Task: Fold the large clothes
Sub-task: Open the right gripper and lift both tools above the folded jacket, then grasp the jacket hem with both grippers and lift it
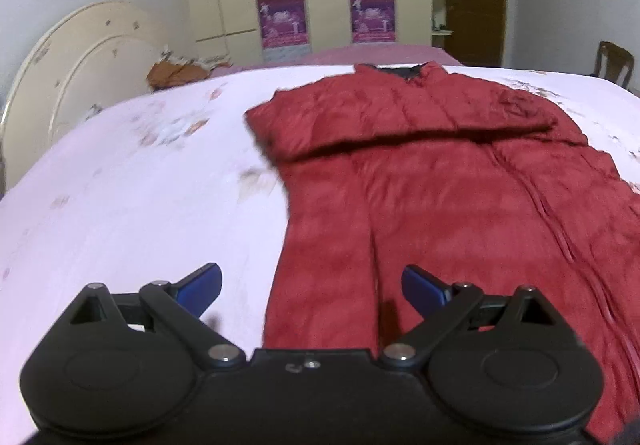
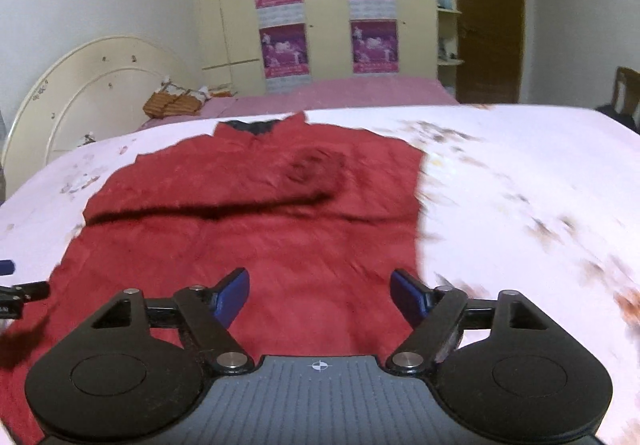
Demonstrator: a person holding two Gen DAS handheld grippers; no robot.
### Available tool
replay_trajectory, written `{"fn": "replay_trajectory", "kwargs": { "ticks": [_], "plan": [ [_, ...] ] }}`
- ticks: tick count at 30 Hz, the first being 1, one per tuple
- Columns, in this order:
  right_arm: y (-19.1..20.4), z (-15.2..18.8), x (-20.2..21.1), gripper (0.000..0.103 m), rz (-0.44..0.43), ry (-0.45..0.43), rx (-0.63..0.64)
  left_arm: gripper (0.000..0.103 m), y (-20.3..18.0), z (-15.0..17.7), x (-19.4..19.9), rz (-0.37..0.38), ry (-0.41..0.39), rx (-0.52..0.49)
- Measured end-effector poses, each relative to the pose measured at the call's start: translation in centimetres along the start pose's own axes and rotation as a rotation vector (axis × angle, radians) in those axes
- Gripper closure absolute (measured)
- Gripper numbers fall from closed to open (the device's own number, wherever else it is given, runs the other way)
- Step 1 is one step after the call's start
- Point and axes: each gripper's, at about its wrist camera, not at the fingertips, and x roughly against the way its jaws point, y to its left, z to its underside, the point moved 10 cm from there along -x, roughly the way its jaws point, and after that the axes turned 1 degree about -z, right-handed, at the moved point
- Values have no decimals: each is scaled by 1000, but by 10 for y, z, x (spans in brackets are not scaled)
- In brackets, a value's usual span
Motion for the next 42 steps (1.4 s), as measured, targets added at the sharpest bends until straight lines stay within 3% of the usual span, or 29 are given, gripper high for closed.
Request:
{"fn": "replay_trajectory", "kwargs": {
  "ticks": [2, 9, 18, 23, 25, 26, 28, 29, 31, 32, 34, 37, 42],
  "plan": [
    [-16, 16, 18, 41, 11, 20, -34, 10, 8, 19, 14, -7, 23, 30],
    [-65, 63, 72, 42, 4, 56, -214, 18, 31, 69, 49, 17, 53, 137],
    [-84, 105, 92, 42, -115, 115, -448, 30, 41, 84, 58, 286, 55, 522],
    [-89, 99, 83, 43, -199, 98, -521, 32, 39, 74, 37, 394, 73, 582],
    [-90, 96, 72, 55, -247, 123, -538, 32, 35, 68, 28, 449, 100, 587],
    [-88, 96, 65, 56, -280, 149, -546, 33, 33, 67, 26, 471, 111, 580],
    [-85, 92, 59, 56, -330, 172, -536, 49, 29, 64, 22, 479, 132, 556],
    [-84, 90, 58, 66, -356, 184, -536, 58, 27, 65, 21, 471, 145, 526],
    [-77, 92, 56, 87, -418, 228, -527, 86, 24, 67, 20, 447, 163, 461],
    [-75, 94, 56, 92, -423, 237, -503, 90, 23, 68, 21, 450, 162, 451],
    [-74, 90, 62, 96, -435, 213, -480, 96, 26, 64, 29, 470, 119, 490],
    [-80, 69, 81, 97, -465, 120, -513, 97, 31, 49, 49, 475, 25, 518],
    [-75, 17, 100, 97, -471, 22, -453, 97, 46, -1, 61, 484, -105, 579]
  ]
}}
